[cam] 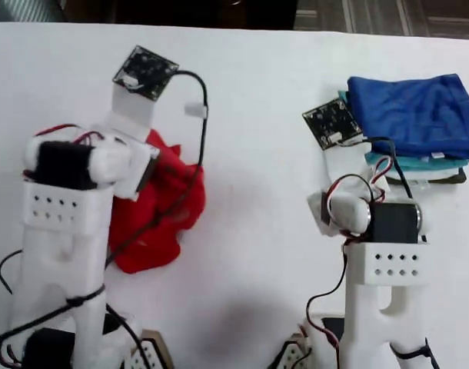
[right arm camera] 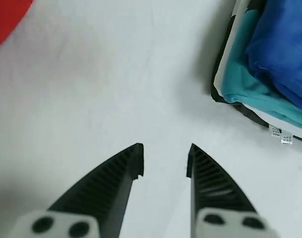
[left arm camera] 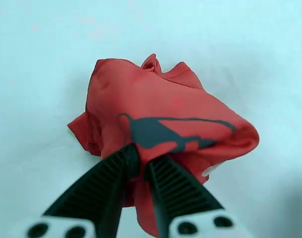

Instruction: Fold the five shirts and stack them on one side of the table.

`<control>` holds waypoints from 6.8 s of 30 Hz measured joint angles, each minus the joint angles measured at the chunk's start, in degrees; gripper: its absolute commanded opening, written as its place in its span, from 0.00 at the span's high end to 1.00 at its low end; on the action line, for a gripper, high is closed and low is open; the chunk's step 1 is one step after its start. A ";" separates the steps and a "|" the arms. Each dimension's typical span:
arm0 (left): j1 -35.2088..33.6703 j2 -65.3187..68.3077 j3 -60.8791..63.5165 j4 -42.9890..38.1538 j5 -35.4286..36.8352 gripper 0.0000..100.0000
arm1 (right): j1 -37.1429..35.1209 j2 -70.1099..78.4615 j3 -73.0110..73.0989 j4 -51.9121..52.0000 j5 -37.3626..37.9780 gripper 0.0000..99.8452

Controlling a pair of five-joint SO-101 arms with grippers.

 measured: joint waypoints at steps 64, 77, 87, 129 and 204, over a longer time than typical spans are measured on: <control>-61.98 0.00 11.78 -10.73 -11.43 0.88 | -52.31 21.27 11.60 -36.66 -5.36 0.72; -63.82 0.00 11.78 -10.73 -14.33 0.88 | -57.76 24.88 11.60 -38.86 -5.36 0.72; -63.82 0.00 11.78 -10.73 -14.33 0.88 | -56.97 40.62 9.14 -47.56 -5.27 0.73; -18.46 0.00 38.51 -35.08 -2.37 0.88 | 7.47 33.05 1.76 -38.51 -5.19 0.82; -17.23 29.45 -18.55 8.09 -4.75 0.97 | -15.91 -1.05 22.07 -29.80 -5.19 0.75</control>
